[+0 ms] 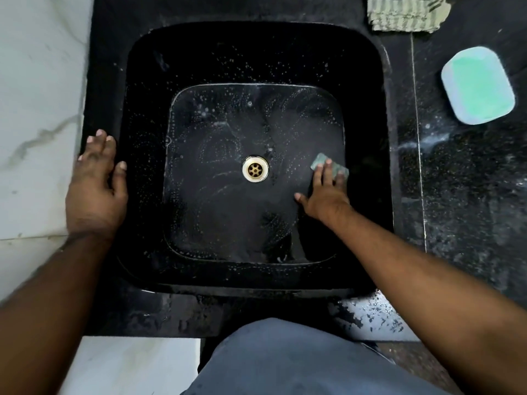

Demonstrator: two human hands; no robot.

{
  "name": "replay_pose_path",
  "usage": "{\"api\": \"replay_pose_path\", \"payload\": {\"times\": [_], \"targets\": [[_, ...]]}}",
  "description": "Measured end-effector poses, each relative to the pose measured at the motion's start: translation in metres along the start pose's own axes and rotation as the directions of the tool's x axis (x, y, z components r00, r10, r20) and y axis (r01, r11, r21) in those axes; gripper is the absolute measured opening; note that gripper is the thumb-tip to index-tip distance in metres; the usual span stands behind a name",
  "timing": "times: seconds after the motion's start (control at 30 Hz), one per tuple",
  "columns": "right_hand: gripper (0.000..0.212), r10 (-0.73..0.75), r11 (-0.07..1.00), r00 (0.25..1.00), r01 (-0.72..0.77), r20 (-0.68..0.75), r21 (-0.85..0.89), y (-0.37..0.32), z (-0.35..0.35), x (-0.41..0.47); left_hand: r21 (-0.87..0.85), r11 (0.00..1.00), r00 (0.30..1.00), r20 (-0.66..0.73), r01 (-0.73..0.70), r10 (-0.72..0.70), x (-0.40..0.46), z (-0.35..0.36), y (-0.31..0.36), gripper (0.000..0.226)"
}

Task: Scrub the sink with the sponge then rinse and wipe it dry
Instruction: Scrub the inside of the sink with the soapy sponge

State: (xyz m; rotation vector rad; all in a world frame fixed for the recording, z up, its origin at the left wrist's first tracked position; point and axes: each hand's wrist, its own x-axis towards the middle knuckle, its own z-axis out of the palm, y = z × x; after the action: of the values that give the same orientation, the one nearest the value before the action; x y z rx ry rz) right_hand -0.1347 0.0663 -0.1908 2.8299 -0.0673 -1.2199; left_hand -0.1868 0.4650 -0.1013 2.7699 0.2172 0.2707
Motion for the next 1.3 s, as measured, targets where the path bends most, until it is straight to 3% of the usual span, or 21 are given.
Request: {"api": "replay_pose_path", "payload": {"times": [0.17,0.27,0.4,0.53,0.67,0.77,0.9,1.07,1.3], "targets": [[0.097,-0.226,0.968,0.974,0.226,0.008,-0.105,-0.013,-0.001,-0.016,-0.011,1.0,1.0,0.006,0.002,-0.002,0.001,-0.001,0.0,0.046],[0.103,-0.109,0.976,0.991,0.123,0.083,-0.178,-0.012,0.024,-0.038,-0.006,1.0,1.0,0.007,0.004,-0.004,0.001,-0.001,-0.001,0.046],[0.099,0.061,0.998,0.998,-0.061,-0.023,0.001,-0.014,0.001,-0.007,-0.006,1.0,1.0,0.015,0.017,-0.017,0.0,0.0,0.001,0.046],[0.089,-0.062,0.997,0.982,0.068,-0.178,0.028,-0.021,-0.033,0.037,-0.015,1.0,1.0,0.016,0.027,-0.027,0.0,-0.001,0.002,0.047],[0.085,-0.183,0.983,0.973,0.181,-0.138,-0.023,-0.033,-0.01,0.02,-0.011,1.0,1.0,0.015,0.022,-0.022,0.0,-0.002,0.002,0.047],[0.074,-0.137,0.986,0.985,0.125,-0.107,-0.114,-0.03,0.015,-0.011,-0.006,1.0,1.0,0.011,0.017,-0.017,0.001,-0.002,-0.001,0.047],[0.068,0.007,0.987,0.99,-0.029,-0.141,-0.155,-0.02,-0.016,0.01,-0.015,1.0,1.0,0.012,0.015,-0.015,0.001,-0.001,-0.001,0.048],[0.083,-0.091,0.995,0.981,0.084,-0.17,-0.048,-0.018,-0.045,0.047,-0.029,0.999,1.0,0.019,0.015,-0.014,0.001,-0.002,-0.001,0.048],[0.077,-0.208,0.966,0.976,0.196,-0.059,-0.167,-0.016,0.015,-0.016,-0.034,0.999,1.0,0.007,0.011,-0.01,0.003,-0.001,-0.001,0.046]]}}
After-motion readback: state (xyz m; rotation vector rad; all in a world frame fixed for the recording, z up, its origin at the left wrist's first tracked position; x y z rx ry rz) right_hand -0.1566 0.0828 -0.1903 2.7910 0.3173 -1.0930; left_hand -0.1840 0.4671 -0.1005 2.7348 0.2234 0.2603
